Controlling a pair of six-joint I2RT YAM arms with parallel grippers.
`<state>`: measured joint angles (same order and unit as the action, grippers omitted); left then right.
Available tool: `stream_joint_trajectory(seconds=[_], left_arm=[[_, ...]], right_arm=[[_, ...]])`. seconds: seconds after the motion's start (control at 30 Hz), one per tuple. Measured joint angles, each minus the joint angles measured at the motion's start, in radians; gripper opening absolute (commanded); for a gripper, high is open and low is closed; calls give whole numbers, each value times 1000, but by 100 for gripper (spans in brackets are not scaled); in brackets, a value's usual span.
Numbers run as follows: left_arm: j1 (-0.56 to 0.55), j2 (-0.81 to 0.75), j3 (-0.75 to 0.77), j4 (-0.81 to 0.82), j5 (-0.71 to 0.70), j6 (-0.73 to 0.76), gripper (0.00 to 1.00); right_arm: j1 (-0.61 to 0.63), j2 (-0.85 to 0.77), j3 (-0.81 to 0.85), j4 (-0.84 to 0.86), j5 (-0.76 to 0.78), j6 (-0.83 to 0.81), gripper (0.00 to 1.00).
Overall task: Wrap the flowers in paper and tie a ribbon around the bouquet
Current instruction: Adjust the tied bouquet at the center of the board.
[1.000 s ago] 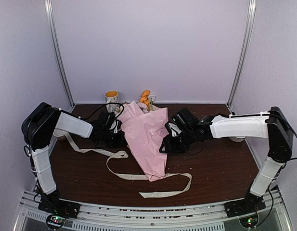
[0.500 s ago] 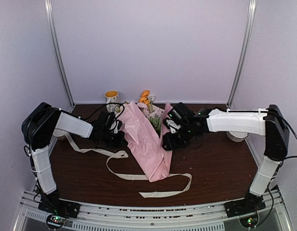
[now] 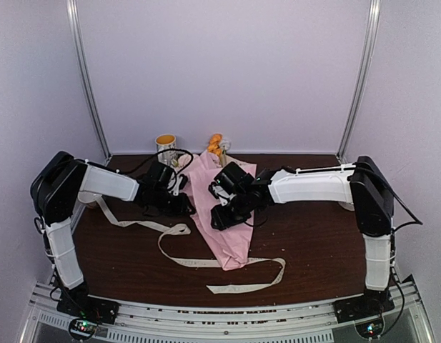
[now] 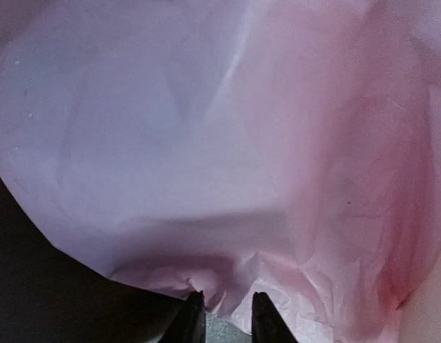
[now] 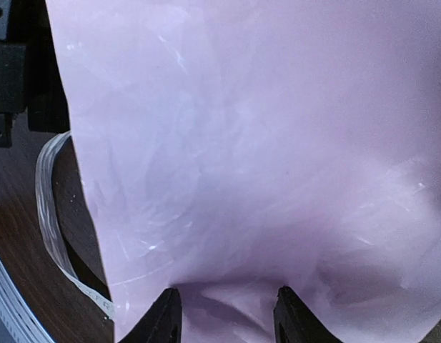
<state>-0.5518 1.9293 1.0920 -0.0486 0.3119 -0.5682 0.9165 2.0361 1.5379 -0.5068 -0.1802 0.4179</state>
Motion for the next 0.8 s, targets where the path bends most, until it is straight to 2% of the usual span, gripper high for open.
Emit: stream_joint_trajectory(seconds=[0.1, 0.3, 0.4, 0.53, 0.7, 0.8], left_arm=[[2, -30, -7, -6, 1, 13, 35], [13, -141, -61, 10, -2, 13, 59], [16, -185, -113, 56, 3, -6, 68], [17, -197, -195, 168, 26, -69, 71], [18, -220, -306, 313, 22, -138, 67], [18, -284, -385, 356, -10, -177, 70]], right_arm=[[9, 46, 36, 12, -8, 5, 40], [8, 119, 67, 28, -34, 27, 36], [8, 137, 90, 34, -50, 40, 34], [7, 160, 93, 58, -67, 60, 34], [6, 161, 92, 61, -70, 74, 34], [2, 161, 91, 64, -76, 86, 34]])
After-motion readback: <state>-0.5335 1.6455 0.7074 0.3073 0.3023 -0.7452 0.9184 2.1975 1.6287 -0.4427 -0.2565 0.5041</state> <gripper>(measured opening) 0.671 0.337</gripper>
